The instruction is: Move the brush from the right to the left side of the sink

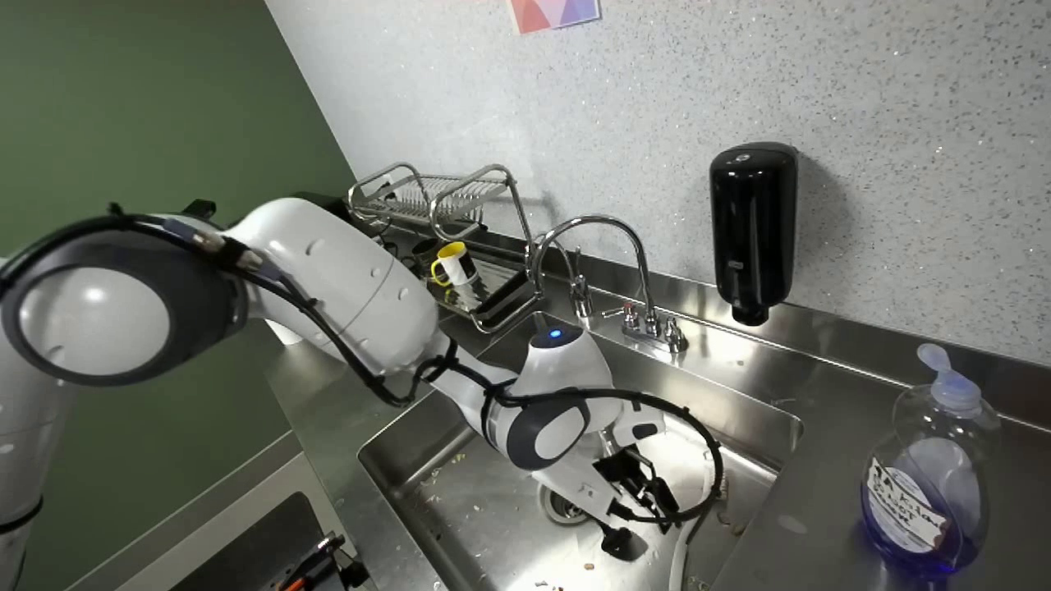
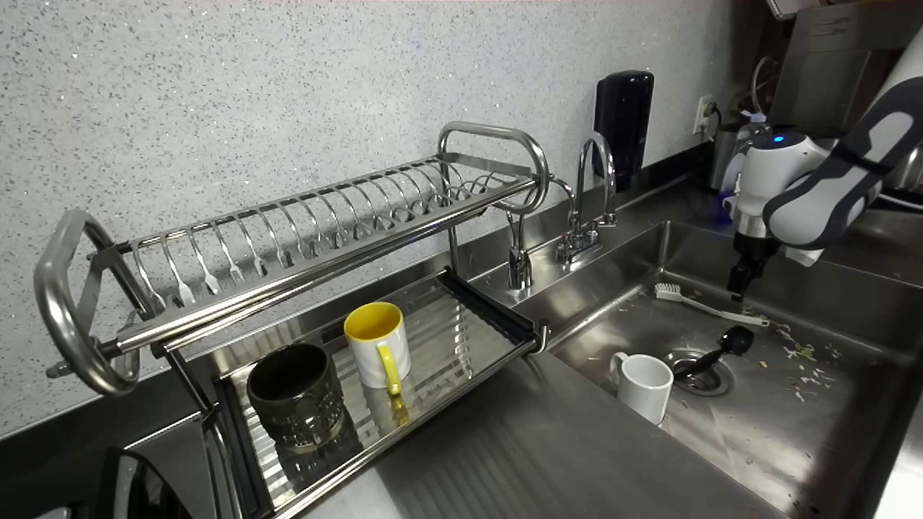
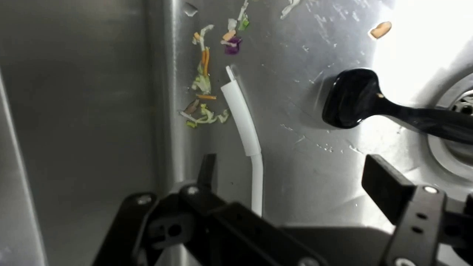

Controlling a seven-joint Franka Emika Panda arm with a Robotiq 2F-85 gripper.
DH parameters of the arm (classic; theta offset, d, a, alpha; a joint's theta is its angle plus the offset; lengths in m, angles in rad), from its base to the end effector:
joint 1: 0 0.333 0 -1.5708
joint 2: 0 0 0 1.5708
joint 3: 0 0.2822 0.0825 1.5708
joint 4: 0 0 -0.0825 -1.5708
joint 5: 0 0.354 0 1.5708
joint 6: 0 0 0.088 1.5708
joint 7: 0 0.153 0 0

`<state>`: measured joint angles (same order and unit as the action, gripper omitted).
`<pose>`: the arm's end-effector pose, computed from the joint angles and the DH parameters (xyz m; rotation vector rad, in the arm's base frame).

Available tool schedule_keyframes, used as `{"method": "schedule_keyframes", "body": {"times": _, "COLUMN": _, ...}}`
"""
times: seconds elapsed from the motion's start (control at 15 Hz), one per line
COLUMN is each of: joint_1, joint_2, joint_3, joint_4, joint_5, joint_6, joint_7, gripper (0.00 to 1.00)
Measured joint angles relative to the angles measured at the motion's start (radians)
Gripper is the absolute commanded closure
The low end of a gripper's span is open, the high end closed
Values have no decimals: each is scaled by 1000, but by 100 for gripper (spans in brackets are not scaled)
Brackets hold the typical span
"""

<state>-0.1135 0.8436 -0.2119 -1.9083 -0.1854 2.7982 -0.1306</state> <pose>0.5449 -0.1872 0.0233 2.9119 0.0770 -0.0004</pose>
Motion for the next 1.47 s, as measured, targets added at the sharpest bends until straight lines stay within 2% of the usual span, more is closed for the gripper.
{"method": "schedule_keyframes", "body": {"times": 0.6, "joint_1": 2, "joint_2": 252, "joint_3": -17, "joint_4": 303, "joint_5": -1, "joint_6": -71, "joint_7": 0, "gripper": 0}}
{"method": "schedule_keyframes", "body": {"times": 1.07, "joint_1": -43, "joint_2": 348, "joint_3": 6, "joint_4": 462, "joint_5": 0, "joint_6": -151, "joint_7": -5, "gripper": 0}}
{"method": "schedule_keyframes", "body": {"times": 1.47, "joint_1": -85, "joint_2": 398, "joint_3": 40, "joint_4": 549, "joint_5": 0, "joint_6": -196, "joint_7": -26, "gripper": 2}}
